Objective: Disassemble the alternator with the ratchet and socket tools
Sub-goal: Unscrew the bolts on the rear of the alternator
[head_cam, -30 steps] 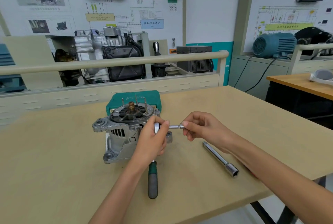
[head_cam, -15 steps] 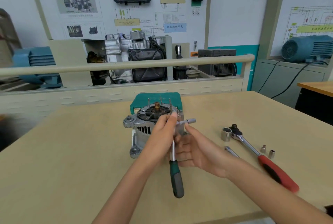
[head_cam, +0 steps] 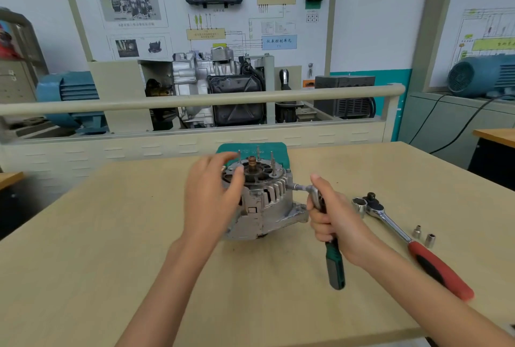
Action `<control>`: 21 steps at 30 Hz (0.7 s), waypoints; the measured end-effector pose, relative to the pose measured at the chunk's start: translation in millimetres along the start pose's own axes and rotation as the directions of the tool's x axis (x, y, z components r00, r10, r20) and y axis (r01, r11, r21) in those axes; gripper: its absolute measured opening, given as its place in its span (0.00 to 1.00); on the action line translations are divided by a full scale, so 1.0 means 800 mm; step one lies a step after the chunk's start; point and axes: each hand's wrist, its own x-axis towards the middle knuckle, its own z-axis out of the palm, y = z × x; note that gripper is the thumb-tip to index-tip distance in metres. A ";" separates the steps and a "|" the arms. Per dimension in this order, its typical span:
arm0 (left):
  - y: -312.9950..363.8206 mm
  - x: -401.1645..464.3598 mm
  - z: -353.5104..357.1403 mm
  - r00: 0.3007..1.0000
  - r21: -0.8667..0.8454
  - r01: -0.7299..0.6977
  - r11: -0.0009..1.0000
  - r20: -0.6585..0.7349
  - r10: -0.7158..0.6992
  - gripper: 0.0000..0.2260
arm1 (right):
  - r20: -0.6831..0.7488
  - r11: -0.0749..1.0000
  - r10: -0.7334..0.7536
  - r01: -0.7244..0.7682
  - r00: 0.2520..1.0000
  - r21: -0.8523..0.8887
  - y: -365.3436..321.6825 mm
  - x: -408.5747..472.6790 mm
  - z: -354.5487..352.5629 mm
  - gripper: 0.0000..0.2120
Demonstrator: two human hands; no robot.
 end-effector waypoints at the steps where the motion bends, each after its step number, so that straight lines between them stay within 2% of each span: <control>1: -0.012 0.004 0.000 0.998 0.087 0.059 0.994 0.027 -0.062 0.16 | -0.022 0.999 0.002 -0.003 1.000 -0.035 -0.003 0.002 -0.005 0.22; 2: -0.023 0.006 0.001 0.988 0.133 0.119 0.984 0.078 -0.130 0.19 | -0.038 0.997 -0.002 -0.001 0.999 -0.072 -0.007 0.005 -0.010 0.22; 4: -0.039 0.007 0.007 0.960 0.057 0.216 0.975 0.168 -0.223 0.18 | -0.046 0.991 -0.016 0.010 0.999 -0.131 -0.015 0.009 -0.016 0.22; 6: -0.050 0.008 0.013 0.957 -0.097 0.257 0.962 0.168 -0.238 0.13 | -0.049 0.984 -0.018 0.009 0.999 -0.180 -0.024 0.013 -0.018 0.23; 11: -0.065 0.020 0.017 0.959 -0.256 0.278 0.926 0.121 -0.255 0.10 | -0.089 0.940 -0.110 0.074 0.990 -0.332 -0.040 0.022 -0.020 0.17; 14: -0.075 0.030 0.020 0.937 -0.371 0.348 0.861 0.155 -0.313 0.10 | -0.086 0.926 -0.209 0.169 0.974 -0.337 -0.043 0.026 -0.023 0.14; 17: -0.084 0.036 0.026 0.901 -0.509 0.433 0.744 0.217 -0.376 0.07 | -0.055 0.901 -0.266 0.228 0.962 -0.368 -0.044 0.030 -0.026 0.13; 19: -0.089 0.038 0.031 0.885 -0.570 0.461 0.680 0.242 -0.397 0.07 | -0.049 0.915 -0.253 0.223 0.966 -0.337 -0.044 0.034 -0.028 0.12; 21: -0.094 0.041 0.036 0.868 -0.604 0.488 0.631 0.257 -0.425 0.07 | -0.038 0.958 -0.200 0.188 0.979 -0.215 -0.043 0.038 -0.032 0.11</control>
